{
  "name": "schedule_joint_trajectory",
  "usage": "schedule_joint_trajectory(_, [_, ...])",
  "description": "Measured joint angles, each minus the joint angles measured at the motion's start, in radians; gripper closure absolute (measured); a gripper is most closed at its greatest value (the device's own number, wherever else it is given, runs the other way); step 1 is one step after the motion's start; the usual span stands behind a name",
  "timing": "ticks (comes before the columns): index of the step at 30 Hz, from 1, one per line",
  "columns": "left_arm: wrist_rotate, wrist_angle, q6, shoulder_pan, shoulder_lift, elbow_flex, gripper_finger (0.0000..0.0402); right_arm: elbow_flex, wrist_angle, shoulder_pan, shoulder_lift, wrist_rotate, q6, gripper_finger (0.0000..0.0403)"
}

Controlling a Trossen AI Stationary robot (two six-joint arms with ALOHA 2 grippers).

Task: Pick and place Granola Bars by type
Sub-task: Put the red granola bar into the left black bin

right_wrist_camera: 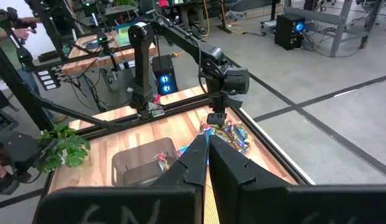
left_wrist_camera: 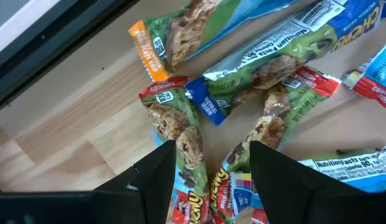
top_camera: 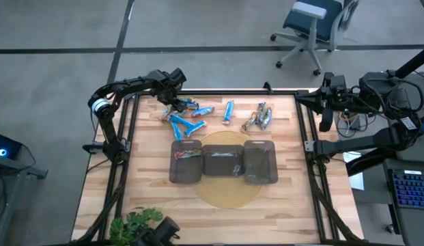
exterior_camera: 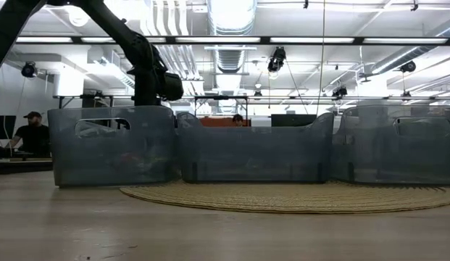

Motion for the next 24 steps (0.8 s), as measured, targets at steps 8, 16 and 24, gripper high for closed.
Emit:
schedule_joint_trajectory(8, [-0.001,0.0,-0.025,0.038,0.0,0.0,0.0216,0.0,0.0,0.0,0.001,0.001,0.0,0.0394])
schedule_joint_trajectory(16, [0.021,-0.006,-0.057,0.054,0.0,0.0,0.0216,0.0,0.0,0.0,0.001,0.001,0.0,0.0394])
schedule_joint_trajectory(24, [0.007,-0.095,-0.054,0.054,0.0,-0.003,0.0216,0.0,0.0,0.0,0.001,0.002,-0.004,0.0394])
